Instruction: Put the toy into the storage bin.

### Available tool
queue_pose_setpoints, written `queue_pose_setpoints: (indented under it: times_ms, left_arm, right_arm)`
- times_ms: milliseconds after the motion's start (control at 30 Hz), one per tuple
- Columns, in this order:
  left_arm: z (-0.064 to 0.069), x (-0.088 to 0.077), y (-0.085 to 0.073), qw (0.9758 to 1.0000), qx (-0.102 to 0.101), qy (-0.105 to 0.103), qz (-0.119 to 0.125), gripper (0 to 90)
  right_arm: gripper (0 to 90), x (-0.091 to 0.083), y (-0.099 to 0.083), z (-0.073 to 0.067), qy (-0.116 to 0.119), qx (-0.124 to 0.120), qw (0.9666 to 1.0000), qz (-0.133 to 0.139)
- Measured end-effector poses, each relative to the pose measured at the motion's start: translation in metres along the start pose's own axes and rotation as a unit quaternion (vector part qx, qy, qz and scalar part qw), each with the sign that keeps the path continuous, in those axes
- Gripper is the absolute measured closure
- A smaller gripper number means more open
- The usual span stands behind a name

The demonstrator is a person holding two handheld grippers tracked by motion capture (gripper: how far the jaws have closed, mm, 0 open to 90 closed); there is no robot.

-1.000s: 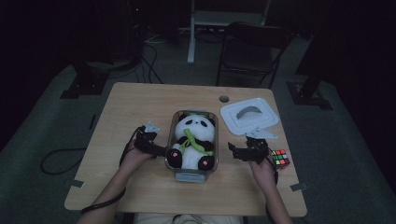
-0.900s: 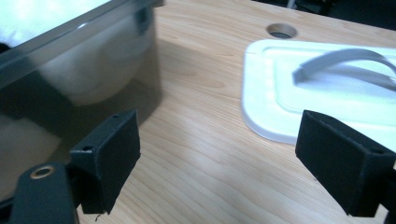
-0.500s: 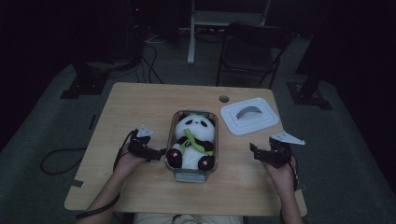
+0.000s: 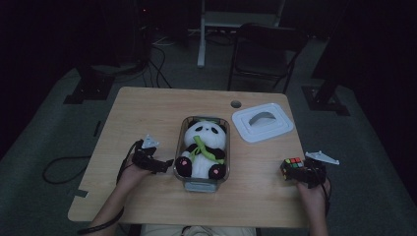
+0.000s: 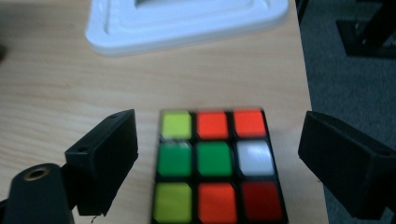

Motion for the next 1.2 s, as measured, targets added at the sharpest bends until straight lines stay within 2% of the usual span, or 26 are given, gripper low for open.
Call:
queue_pose_setpoints:
  times_ms: [100, 267, 367, 433, 467, 633, 833, 1033, 1167, 1200]
  left_arm:
    - [-0.002, 0.000, -0.005, 1.0000, -0.004, 0.001, -0.001, 0.8]
    - [-0.004, 0.001, -0.014, 0.9999, -0.008, 0.004, -0.008, 0.8]
    - [-0.006, -0.001, -0.017, 0.9999, -0.011, 0.006, -0.007, 0.8]
    - [-0.008, -0.002, -0.019, 0.9998, -0.015, 0.008, -0.005, 0.8]
    - [-0.009, -0.002, -0.020, 0.9998, -0.016, 0.008, -0.005, 0.8]
    - [-0.011, -0.003, -0.024, 0.9998, -0.019, 0.010, -0.004, 0.8]
    - [-0.012, -0.002, -0.025, 0.9997, -0.022, 0.010, -0.002, 0.8]
    - [-0.012, 0.000, -0.026, 0.9998, -0.018, 0.008, -0.006, 0.8]
    - [-0.015, 0.001, -0.028, 0.9998, -0.019, 0.006, -0.008, 0.8]
    - [-0.016, 0.001, -0.029, 0.9998, -0.019, 0.007, -0.009, 0.8]
  right_arm:
    - [12.2, 0.004, -0.008, 0.002, 0.012, 0.005, 0.9998, -0.015]
    - [15.5, 0.011, -0.016, 0.001, 0.019, 0.007, 0.9994, -0.028]
    - [20.2, 0.013, -0.018, -0.001, 0.023, 0.004, 0.9992, -0.034]
    - [26.7, 0.014, -0.019, -0.002, 0.026, -0.005, 0.9989, -0.038]
    - [30.5, 0.014, -0.019, -0.002, 0.025, -0.006, 0.9987, -0.044]
    - [33.9, 0.012, -0.018, -0.003, 0.016, -0.019, 0.9986, -0.046]
    - [34.0, 0.009, -0.010, -0.005, 0.013, -0.027, 0.9986, -0.043]
    - [34.0, -0.007, 0.008, -0.017, 0.043, -0.052, 0.9974, -0.023]
    - [34.0, -0.022, 0.023, -0.033, 0.065, -0.084, 0.9943, -0.012]
    - [34.0, -0.026, 0.027, -0.039, 0.073, -0.097, 0.9926, -0.008]
Point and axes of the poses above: each handheld gripper's, and its own axes: x roughly forward along the jaws, y roughly out of its top, z roughly to its right, the point moved 5 cm from there along x, roughly forward along the jaws, and after that the axes turned 14 degrees about -z, right-handed, at the moved point
